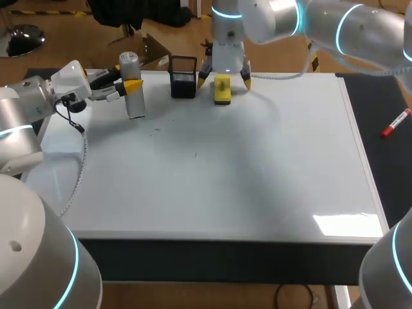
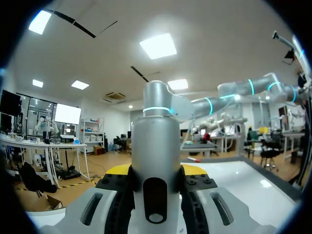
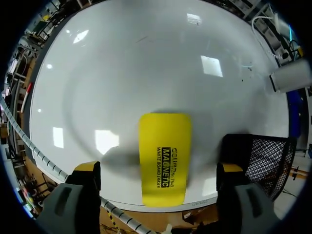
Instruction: Pick up the inspection probe, press it on each red-marked spot on the whiteboard one by one, put down the probe, pick up the eraser, and wipe off all the red marks.
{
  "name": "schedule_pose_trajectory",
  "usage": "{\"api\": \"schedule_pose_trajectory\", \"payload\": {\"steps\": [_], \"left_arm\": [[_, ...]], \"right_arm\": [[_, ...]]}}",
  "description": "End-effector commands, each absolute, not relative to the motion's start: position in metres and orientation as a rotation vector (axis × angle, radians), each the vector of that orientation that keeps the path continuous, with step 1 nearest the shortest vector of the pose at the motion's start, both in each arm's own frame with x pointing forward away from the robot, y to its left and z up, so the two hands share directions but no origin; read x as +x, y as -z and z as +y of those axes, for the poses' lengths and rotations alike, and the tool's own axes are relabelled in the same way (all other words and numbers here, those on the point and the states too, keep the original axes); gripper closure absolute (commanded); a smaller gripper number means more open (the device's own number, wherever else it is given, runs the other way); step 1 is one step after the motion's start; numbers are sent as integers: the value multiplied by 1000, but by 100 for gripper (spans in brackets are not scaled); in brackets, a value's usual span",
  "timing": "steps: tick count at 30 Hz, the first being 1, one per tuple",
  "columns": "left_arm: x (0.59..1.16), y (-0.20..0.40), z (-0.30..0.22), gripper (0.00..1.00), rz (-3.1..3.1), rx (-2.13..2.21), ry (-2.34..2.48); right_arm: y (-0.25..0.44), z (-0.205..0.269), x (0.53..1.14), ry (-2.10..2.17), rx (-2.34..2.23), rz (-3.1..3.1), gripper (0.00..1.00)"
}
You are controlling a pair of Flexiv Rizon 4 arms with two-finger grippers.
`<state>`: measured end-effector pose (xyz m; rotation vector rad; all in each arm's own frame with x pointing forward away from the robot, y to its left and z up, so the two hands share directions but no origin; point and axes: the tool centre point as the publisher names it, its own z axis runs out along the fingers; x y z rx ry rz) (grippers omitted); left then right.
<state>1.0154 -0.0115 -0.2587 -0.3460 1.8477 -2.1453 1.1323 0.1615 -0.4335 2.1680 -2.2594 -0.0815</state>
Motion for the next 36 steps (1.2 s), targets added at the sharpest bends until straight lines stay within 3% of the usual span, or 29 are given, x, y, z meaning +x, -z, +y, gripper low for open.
{"api": "schedule_pose_trajectory", "payload": {"steps": [1, 11, 36], "left_arm": [[1014, 257, -12, 100, 1846, -349, 2142], [1014, 257, -12, 100, 1846, -349, 2142], [1014, 257, -12, 100, 1846, -349, 2142]], "right_arm": [[424, 154, 1127, 70, 2178, -2268, 0], [393, 131, 1128, 114, 2134, -2366, 0], [295, 53, 1145, 712, 1788, -3049, 0]]}}
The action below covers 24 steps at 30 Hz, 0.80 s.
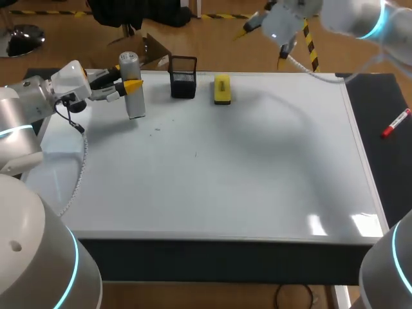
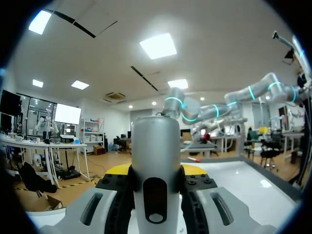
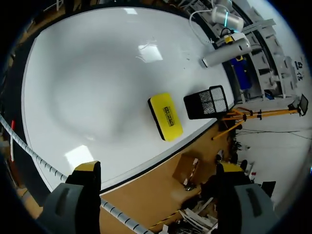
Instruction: Pick up the inspection probe, press it on each red-marked spot on the whiteboard one by one, put down the probe, pick up the eraser, and wipe off all the red marks.
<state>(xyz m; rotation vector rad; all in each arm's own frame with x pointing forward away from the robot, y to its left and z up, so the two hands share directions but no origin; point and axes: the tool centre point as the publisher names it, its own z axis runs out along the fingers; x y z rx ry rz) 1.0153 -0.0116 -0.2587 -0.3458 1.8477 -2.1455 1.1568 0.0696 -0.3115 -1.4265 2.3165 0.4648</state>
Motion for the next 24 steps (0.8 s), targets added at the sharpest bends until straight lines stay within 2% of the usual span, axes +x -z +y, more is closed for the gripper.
{"api": "schedule_pose_trajectory", "payload": {"steps": [1, 7, 24], "left_arm": [[1014, 257, -12, 100, 1846, -349, 2142], [1014, 257, -12, 100, 1846, -349, 2142], [1014, 257, -12, 100, 1846, -349, 2142]], "right_arm": [[293, 51, 1147, -539, -1290, 2286, 0], [285, 39, 1156, -551, -1008, 2513, 0], [272, 6, 1158, -826, -725, 2528, 0]]}}
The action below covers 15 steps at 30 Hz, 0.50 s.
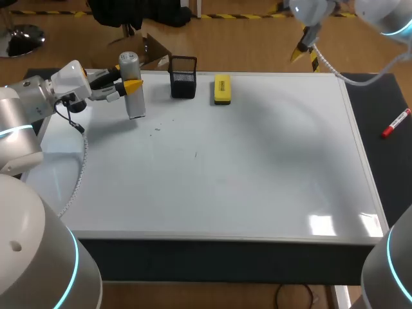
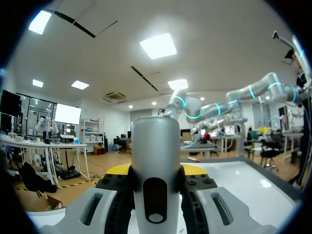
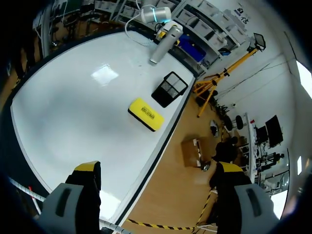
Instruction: Pick up the inspection probe, press it on each red-marked spot on the whiteboard one by one, put down the probe, pick up the eraser, and wipe off all the red marks.
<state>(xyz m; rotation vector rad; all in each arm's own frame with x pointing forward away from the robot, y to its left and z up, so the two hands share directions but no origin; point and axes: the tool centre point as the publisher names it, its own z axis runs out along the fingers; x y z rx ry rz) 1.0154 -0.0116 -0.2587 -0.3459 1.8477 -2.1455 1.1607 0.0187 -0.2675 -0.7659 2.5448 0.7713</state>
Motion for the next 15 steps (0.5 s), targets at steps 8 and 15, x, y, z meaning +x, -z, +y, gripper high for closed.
{"api": "schedule_pose_trajectory", "payload": {"steps": [8, 15], "left_arm": [[1014, 257, -12, 100, 1846, -349, 2142], [1014, 257, -12, 100, 1846, -349, 2142]], "right_arm": [[275, -4, 1156, -870, -704, 2528, 0], [275, -4, 1156, -870, -704, 2528, 0]]}}
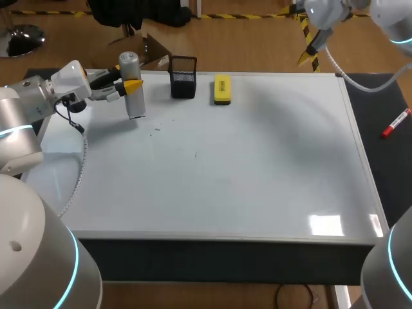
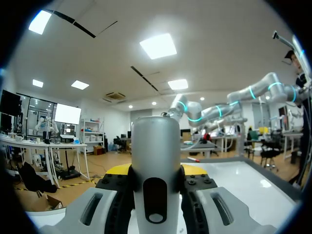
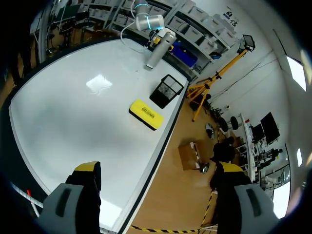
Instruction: Pick up the inspection probe, press it on each red-marked spot on the whiteboard one by one, put down the probe, pick up the eraser, and wipe off all the red marks.
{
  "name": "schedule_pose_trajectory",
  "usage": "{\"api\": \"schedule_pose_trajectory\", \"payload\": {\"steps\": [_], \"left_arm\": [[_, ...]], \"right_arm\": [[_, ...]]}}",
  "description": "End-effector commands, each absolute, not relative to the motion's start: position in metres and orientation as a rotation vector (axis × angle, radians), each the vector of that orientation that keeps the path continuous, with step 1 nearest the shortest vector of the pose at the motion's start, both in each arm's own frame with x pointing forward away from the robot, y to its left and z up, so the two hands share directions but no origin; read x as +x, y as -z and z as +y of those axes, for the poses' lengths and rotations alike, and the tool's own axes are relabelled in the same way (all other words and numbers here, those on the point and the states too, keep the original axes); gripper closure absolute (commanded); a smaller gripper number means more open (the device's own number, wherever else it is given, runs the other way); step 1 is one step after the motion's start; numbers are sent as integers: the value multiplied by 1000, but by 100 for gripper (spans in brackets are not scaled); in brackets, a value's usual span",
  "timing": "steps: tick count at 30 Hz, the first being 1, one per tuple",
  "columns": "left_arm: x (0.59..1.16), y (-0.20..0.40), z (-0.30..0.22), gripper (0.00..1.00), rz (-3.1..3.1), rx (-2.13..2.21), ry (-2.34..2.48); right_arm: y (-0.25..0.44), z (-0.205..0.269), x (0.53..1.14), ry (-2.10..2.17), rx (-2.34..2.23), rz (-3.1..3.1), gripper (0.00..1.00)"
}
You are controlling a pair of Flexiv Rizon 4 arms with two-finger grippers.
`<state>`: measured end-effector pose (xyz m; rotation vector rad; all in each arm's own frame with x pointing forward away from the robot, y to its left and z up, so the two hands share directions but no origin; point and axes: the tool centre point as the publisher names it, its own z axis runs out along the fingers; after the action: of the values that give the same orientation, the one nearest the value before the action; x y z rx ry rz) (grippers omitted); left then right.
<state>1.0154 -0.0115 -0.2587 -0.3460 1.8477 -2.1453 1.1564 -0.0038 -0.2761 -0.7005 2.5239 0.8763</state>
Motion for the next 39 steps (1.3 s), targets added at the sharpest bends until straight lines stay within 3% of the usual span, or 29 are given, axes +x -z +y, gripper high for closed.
{"api": "schedule_pose_trajectory", "payload": {"steps": [1, 16, 39], "left_arm": [[1014, 257, -12, 100, 1846, -349, 2142], [1015, 266, -5, 100, 1772, -398, 2236], [1106, 215, -71, 100, 1790, 50, 2488]], "right_arm": [[275, -4, 1156, -870, -704, 2528, 0], [275, -4, 1156, -870, -704, 2528, 0], [275, -4, 1156, -870, -704, 2528, 0]]}}
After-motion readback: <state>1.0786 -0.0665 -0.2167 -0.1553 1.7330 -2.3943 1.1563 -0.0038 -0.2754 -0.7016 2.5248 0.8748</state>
